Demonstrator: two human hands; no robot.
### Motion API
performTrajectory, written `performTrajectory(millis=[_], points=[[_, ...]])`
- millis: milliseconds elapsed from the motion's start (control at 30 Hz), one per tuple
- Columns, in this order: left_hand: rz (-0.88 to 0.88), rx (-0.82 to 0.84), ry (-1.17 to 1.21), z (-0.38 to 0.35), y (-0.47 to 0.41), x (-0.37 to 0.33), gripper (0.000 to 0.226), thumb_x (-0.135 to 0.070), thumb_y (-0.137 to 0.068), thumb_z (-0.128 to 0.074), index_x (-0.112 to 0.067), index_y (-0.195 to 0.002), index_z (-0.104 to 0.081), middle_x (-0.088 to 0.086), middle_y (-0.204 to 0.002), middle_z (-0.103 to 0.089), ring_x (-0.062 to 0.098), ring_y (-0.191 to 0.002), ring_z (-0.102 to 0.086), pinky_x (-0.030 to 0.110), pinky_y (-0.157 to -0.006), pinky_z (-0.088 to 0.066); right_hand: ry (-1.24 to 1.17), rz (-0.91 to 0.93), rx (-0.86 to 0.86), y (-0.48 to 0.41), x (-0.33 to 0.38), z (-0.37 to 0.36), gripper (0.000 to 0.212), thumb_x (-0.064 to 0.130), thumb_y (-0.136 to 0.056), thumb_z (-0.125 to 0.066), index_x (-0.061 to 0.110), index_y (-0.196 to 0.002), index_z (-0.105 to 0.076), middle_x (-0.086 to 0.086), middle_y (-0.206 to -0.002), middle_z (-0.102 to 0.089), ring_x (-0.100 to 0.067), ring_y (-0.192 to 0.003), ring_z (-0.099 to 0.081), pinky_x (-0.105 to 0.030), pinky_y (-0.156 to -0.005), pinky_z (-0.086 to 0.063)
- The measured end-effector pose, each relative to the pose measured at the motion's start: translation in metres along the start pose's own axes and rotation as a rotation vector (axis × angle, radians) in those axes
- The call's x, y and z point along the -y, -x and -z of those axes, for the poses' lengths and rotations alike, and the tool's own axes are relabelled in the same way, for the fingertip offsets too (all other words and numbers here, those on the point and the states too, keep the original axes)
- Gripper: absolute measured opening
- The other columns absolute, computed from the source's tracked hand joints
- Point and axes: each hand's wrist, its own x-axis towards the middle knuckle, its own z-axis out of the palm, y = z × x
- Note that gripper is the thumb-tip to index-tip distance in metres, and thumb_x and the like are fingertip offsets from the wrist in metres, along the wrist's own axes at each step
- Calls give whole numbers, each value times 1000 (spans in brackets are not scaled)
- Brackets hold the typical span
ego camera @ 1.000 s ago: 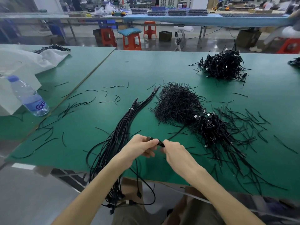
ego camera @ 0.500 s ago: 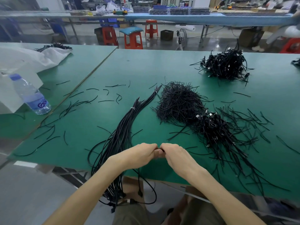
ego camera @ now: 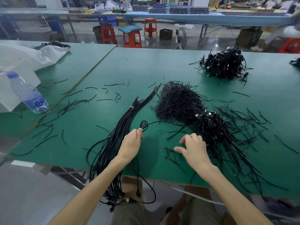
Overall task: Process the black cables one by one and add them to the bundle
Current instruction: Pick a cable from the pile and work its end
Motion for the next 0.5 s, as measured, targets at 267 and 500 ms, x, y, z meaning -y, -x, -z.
performTrajectory(millis=[267, 500], points=[[-71, -36, -53, -13, 9, 10, 43, -50, -108, -28, -30, -79, -53, 2, -70, -61, 11, -58, -47, 33, -59, -38, 102, 55, 3, -4, 2, -12, 14, 36, -102, -58, 23, -101, -64, 5, -106, -55, -18, -109, -45, -33, -96, -34], [-72, -31, -80, -14, 7, 13, 44, -52, -109, -27, -31, -79, -51, 3, -70, -60, 8, -56, -45, 30, -58, -36, -416, 41, -47, 3, 19, -8, 14, 27, -96, -69, 23, -84, -62, 11, -87, -61, -9, -88, -57, -25, -82, -44]])
